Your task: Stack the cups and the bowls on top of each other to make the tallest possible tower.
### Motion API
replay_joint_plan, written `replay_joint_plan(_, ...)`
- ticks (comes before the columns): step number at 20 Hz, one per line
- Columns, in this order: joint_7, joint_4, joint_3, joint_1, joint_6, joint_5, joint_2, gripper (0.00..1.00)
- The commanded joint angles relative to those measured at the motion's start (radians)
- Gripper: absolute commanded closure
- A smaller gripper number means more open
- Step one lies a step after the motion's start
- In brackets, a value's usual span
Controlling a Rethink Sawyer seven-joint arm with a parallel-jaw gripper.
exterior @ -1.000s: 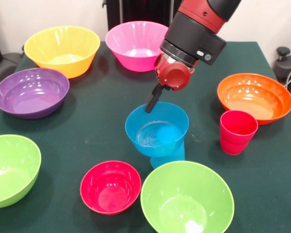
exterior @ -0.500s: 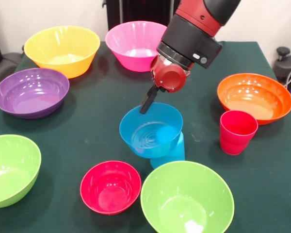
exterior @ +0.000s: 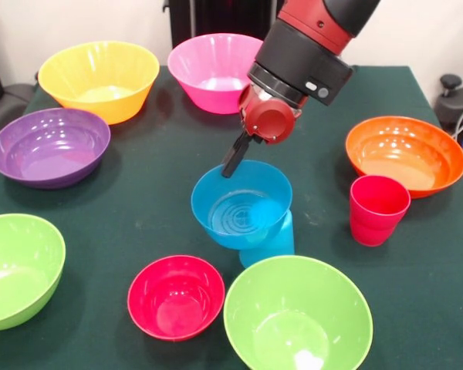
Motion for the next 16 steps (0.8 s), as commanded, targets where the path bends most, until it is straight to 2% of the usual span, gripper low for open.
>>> replay_joint_plan(1, 0.153, -0.018, 0.115, -0.011, 0.102, -0.027, -0.01, 1.0)
replay_joint_plan(7, 0.154, -0.022, 0.117, -0.012, 0.093, -0.024, -0.007, 1.0)
replay_joint_plan(16, 0.167, -0.046, 0.068, 0.023, 0.132, 0.015, 0.031, 1.0)
